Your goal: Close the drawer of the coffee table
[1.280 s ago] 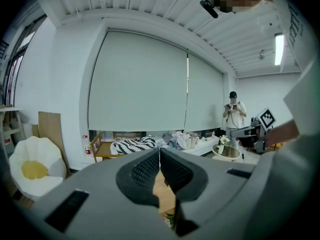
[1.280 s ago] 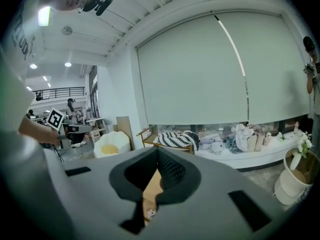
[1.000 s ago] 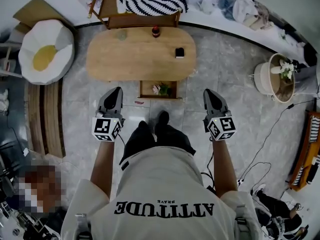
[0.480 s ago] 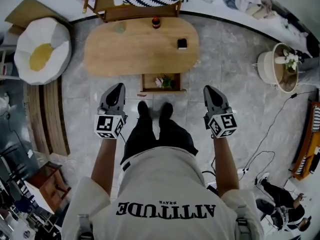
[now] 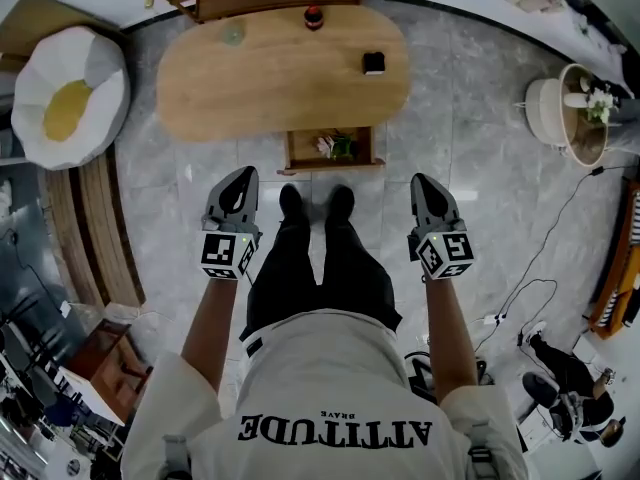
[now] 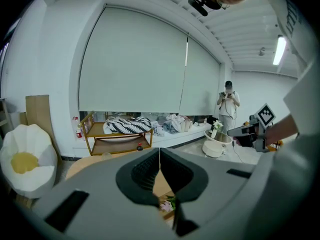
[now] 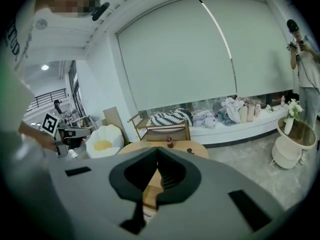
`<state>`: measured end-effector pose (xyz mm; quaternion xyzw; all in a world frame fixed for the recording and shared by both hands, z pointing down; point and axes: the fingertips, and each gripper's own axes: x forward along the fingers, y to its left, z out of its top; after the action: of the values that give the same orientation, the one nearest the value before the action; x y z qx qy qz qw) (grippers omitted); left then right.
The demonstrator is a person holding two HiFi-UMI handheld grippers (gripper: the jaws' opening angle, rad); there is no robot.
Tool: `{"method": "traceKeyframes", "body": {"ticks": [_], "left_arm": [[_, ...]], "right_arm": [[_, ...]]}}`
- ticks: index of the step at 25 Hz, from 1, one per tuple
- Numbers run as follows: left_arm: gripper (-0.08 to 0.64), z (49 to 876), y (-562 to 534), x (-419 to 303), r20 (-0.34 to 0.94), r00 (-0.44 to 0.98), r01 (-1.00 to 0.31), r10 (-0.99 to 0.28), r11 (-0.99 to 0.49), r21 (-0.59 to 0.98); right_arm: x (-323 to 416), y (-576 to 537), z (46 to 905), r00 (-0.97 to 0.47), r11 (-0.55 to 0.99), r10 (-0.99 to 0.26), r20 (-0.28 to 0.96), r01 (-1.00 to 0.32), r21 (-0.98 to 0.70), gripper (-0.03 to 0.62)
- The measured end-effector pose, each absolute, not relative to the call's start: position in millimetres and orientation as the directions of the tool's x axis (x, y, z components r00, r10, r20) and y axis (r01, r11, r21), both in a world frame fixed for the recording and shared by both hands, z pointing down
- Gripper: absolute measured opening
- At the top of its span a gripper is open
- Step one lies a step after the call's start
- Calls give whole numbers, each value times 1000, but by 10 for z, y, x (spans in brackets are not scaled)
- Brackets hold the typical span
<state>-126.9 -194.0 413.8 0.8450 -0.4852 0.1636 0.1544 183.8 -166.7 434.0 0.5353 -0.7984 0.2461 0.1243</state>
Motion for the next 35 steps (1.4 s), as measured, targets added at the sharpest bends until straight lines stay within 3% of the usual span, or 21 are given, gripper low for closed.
{"method": "traceKeyframes", "body": {"ticks": [13,35], "left_arm": [[22,5249,-1968,-1456,480,433,-893,-763,-434,115],[25,7695,-1491,-1303,628,466,-869,-623,-455,194]], "right_arm": [[1648,-1605,5463,-352,256,-745,567,-935,-244,18],[1493,-1299,7559,-358,258,-644,677,-934,-248,20]]}}
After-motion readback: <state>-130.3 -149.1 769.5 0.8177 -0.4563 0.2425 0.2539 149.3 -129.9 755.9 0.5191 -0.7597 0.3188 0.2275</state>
